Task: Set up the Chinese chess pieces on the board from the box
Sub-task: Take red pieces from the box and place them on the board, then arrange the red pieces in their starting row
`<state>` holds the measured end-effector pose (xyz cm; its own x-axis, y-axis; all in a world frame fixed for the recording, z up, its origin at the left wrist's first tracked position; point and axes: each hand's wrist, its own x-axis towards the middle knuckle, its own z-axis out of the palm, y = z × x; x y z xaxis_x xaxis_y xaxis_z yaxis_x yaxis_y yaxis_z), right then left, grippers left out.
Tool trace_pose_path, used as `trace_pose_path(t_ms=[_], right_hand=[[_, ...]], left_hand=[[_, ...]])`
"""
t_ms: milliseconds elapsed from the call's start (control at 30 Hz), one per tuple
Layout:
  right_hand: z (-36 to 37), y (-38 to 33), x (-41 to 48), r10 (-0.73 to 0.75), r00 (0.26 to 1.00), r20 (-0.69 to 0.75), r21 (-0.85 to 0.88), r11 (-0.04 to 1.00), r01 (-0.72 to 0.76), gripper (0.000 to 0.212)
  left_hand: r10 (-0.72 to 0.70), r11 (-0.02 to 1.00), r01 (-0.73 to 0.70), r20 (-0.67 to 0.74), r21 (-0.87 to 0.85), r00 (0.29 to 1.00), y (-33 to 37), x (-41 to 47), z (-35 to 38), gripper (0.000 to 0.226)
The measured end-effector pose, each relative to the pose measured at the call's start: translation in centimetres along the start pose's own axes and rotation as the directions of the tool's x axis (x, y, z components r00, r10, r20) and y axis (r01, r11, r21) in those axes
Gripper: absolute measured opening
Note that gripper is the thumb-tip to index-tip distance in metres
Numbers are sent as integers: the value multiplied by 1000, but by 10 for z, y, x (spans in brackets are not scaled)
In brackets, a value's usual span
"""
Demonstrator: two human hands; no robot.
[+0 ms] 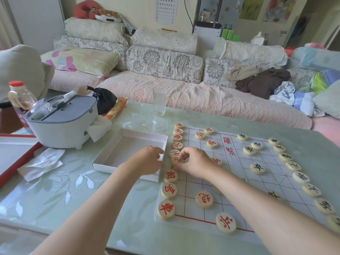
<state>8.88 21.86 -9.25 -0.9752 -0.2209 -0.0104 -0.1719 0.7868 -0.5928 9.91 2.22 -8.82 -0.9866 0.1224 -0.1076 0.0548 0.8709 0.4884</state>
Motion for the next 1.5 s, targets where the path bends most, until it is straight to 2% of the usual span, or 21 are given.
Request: trace_pose_path(t_ms=[167, 267, 367, 500, 700, 833, 1100, 1267, 1433, 1500], right_hand=[[8, -4, 1, 5, 1000, 6, -12, 1000, -5, 32], [8, -6, 0, -14, 1000, 16, -56, 998, 15, 26], [7, -6, -1, -47, 999, -7, -86, 995, 46, 16], [3, -3, -4, -63, 996, 65, -135, 988, 71, 24], [-35, 9, -25, -70, 996, -57, 10, 997, 70, 25], [-62, 40, -47, -13, 997, -78, 21, 1000, 15, 24], [-73, 84, -92, 39, 998, 43, -48, 998, -37, 41], [-64, 87, -98, -8, 995, 97, -123, 992, 20, 61], [-58, 88, -100, -26, 998, 61, -230, 972, 40, 54], [-59, 88, -100, -28, 998, 53, -239, 970, 40, 58]], left_hand=[[-89, 996, 90, -58, 13, 994, -6, 2, -1, 44], [-69, 997, 70, -65, 17, 996, -6, 0, 1, 43], [23, 998, -15, -126, 68, 992, -2, -3, 4, 40], [162, 985, -141, -232, 102, 959, 12, -7, 3, 34], [311, 950, -303, -257, 72, 915, 49, -18, 16, 27], [381, 925, -371, -160, 86, 911, 72, -25, 32, 23], [387, 908, -396, 87, 138, 918, 100, -36, 50, 28], [353, 922, -366, 111, 126, 929, 105, -39, 61, 33], [330, 931, -348, 159, 111, 931, 109, -41, 71, 37], [324, 938, -338, 146, 80, 935, 110, -39, 71, 36]])
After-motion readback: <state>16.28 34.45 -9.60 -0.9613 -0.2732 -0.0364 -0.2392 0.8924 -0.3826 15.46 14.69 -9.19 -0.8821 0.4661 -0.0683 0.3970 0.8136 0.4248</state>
